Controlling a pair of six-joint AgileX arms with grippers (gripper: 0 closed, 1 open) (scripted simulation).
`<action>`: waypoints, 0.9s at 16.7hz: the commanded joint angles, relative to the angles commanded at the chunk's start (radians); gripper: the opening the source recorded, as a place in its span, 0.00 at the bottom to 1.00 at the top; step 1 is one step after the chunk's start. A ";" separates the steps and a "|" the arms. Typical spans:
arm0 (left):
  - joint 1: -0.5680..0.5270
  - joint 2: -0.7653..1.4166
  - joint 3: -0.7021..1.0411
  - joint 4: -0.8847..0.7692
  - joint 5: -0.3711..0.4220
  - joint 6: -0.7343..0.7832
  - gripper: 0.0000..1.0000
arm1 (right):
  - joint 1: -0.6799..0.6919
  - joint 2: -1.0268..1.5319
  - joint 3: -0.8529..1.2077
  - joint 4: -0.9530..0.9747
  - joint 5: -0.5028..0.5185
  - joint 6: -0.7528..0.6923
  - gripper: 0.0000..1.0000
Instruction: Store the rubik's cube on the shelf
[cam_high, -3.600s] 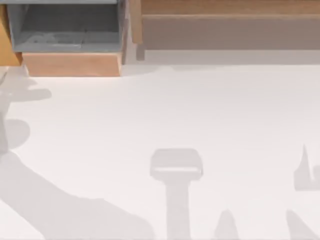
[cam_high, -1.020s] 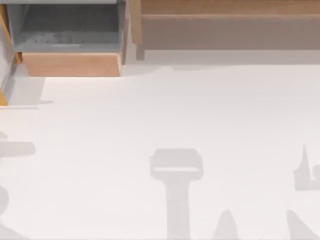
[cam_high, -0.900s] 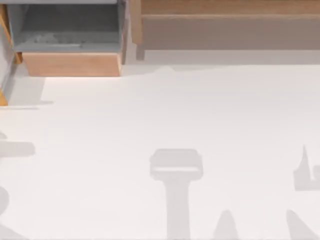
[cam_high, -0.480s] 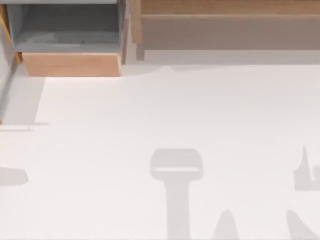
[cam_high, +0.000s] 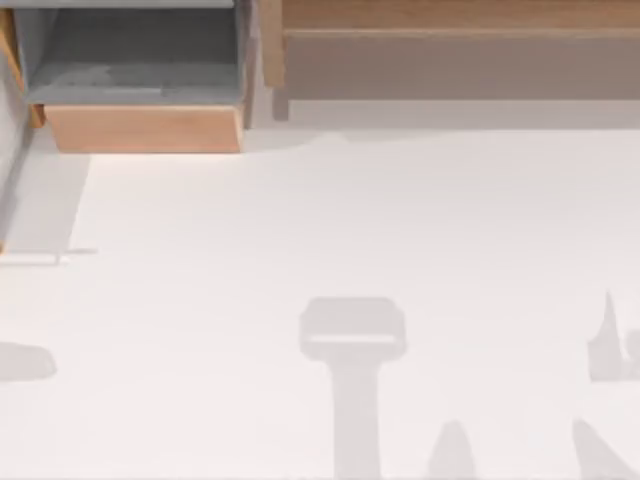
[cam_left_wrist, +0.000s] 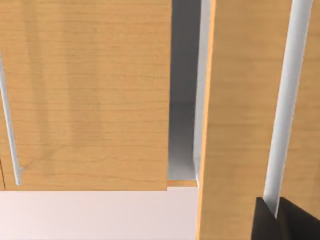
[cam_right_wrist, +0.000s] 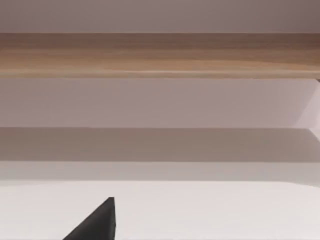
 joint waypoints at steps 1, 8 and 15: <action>0.000 0.000 0.000 0.000 0.000 0.000 0.30 | 0.000 0.000 0.000 0.000 0.000 0.000 1.00; 0.000 0.000 0.000 0.000 0.000 0.000 0.83 | 0.000 0.000 0.000 0.000 0.000 0.000 1.00; 0.000 0.000 0.000 0.000 0.000 0.000 1.00 | 0.000 0.000 0.000 0.000 0.000 0.000 1.00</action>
